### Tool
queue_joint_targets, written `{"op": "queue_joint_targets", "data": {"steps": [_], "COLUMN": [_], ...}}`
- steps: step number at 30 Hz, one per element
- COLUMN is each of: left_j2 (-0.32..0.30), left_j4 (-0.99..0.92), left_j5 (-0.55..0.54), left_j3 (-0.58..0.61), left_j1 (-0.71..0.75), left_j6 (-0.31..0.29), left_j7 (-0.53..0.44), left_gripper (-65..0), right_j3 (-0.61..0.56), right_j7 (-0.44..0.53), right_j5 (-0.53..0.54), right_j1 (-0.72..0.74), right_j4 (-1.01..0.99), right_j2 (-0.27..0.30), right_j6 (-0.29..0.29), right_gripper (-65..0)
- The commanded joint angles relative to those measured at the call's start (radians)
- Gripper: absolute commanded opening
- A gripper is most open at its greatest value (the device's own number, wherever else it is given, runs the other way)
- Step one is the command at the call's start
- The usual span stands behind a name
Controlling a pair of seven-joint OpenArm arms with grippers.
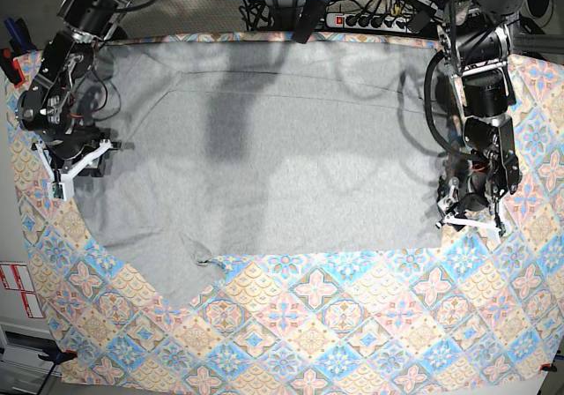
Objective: Fold the T-shirt properly
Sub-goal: 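Reach both grippers down to the shirt's hem corners and grasp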
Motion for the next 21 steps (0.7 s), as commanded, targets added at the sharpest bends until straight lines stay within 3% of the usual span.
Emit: {"op": "queue_joint_targets", "data": {"steps": [1, 7, 14, 17, 19, 21], "left_j2": [-0.015, -0.012, 0.018, 0.058, 0.077, 0.094], "left_j4": [-0.005, -0.059, -0.220, -0.222, -0.222, -0.222], "left_j5": [-0.005, -0.005, -0.008, -0.007, -0.007, -0.010], "left_j3": [0.014, 0.142, 0.188, 0.188, 0.189, 0.189], "left_j1": [-0.025, -0.036, -0.109, -0.108, -0.105, -0.103], "left_j6": [-0.004, -0.004, -0.004, -0.006, -0.007, -0.010], "left_j7": [-0.036, -0.185, -0.233, -0.228, -0.228, -0.216], "left_gripper": [-35.0, -35.0, -35.0, -35.6, -42.0, -54.2], "right_j3": [0.003, 0.003, 0.003, 0.003, 0.003, 0.003], "right_j7": [0.018, 0.018, -0.007, -0.019, -0.021, -0.022], "right_j5": [0.013, 0.013, 0.014, 0.014, 0.014, 0.014], "right_j1": [0.009, 0.006, 0.004, 0.004, 0.004, 0.004], "right_j4": [0.018, 0.018, 0.025, 0.027, 0.027, 0.027], "right_j2": [0.013, 0.011, -0.001, -0.003, -0.004, -0.004], "right_j6": [0.002, 0.004, 0.004, 0.004, 0.004, 0.004], "right_gripper": [-47.3, -47.3, -47.3, -47.3, -47.3, -47.3]}}
